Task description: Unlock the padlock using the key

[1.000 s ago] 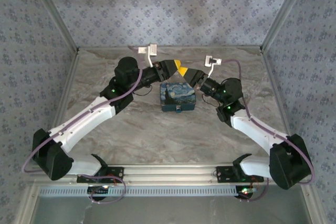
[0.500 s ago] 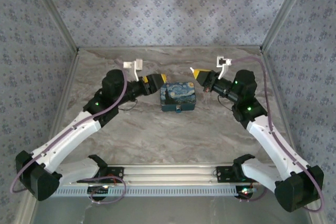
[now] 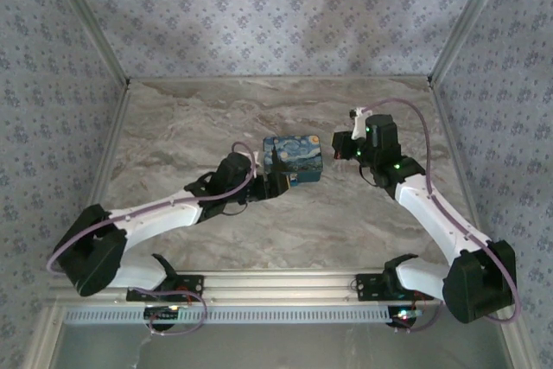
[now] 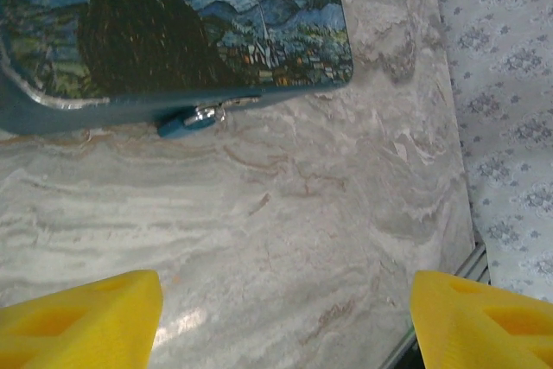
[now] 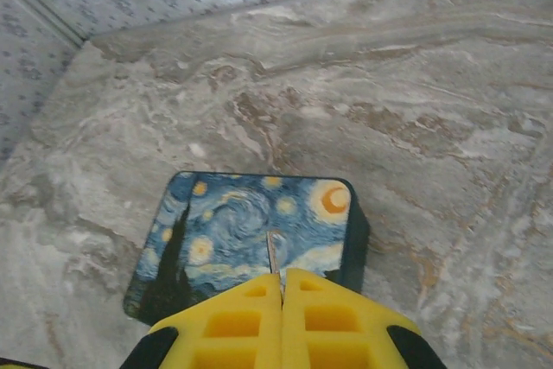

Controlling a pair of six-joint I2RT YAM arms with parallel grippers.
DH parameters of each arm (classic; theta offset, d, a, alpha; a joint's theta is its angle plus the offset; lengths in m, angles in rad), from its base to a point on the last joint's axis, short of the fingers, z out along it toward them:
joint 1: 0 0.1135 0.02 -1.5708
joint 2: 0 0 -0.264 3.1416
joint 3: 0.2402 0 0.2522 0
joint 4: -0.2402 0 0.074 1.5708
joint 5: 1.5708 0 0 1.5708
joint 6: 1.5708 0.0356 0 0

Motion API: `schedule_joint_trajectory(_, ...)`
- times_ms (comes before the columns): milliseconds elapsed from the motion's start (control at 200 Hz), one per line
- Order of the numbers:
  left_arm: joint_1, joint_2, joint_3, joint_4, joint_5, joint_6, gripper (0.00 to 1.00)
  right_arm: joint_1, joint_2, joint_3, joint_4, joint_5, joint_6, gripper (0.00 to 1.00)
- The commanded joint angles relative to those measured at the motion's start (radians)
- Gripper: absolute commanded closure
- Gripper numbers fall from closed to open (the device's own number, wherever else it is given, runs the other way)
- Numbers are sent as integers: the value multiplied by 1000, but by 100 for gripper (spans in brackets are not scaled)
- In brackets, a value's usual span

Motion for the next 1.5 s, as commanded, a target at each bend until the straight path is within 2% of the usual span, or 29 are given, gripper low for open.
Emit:
schedule_joint_trajectory(0,7,70,47,123,-12,23,24,0,-2,-14,-2,49,-23,100)
schedule_joint_trajectory(125,38,161,75,181,18,6,24,0,-4,-13,-11,58,-32,100)
schedule_joint_trajectory(285,76,206,105,177,-2,30,24,-1,26,10,-23,76,-57,100)
schedule_joint_trajectory(480,141,228,137,172,-19,78,24,1,139,68,-24,114,-87,100)
schedule_joint_trajectory(600,175,254,165,172,9,88,24,2,221,123,-11,140,-101,100)
schedule_joint_trajectory(710,169,245,153,170,26,95,19,2,314,205,-24,175,-126,100)
schedule_joint_trajectory(715,168,245,151,170,26,94,18,3,319,210,-25,176,-127,100)
schedule_joint_trajectory(730,167,241,146,172,28,96,4,3,333,222,-27,178,-130,100)
schedule_joint_trajectory(750,165,236,137,174,27,97,1,3,353,240,-30,181,-134,100)
schedule_joint_trajectory(904,139,190,66,168,0,133,0,2,500,388,-60,196,-172,100)
schedule_joint_trajectory(1019,100,158,33,116,-118,177,0,4,603,491,-104,201,-193,100)
schedule_joint_trajectory(1109,89,147,1,143,-169,207,0,9,667,553,-128,206,-214,100)
schedule_joint_trajectory(1224,89,161,-66,309,-114,316,0,14,737,618,-162,205,-226,100)
schedule_joint_trajectory(1369,86,234,-43,334,-29,406,0,27,811,689,-198,203,-246,100)
schedule_joint_trajectory(1494,58,285,-77,496,-54,523,0,36,881,762,-244,197,-270,100)
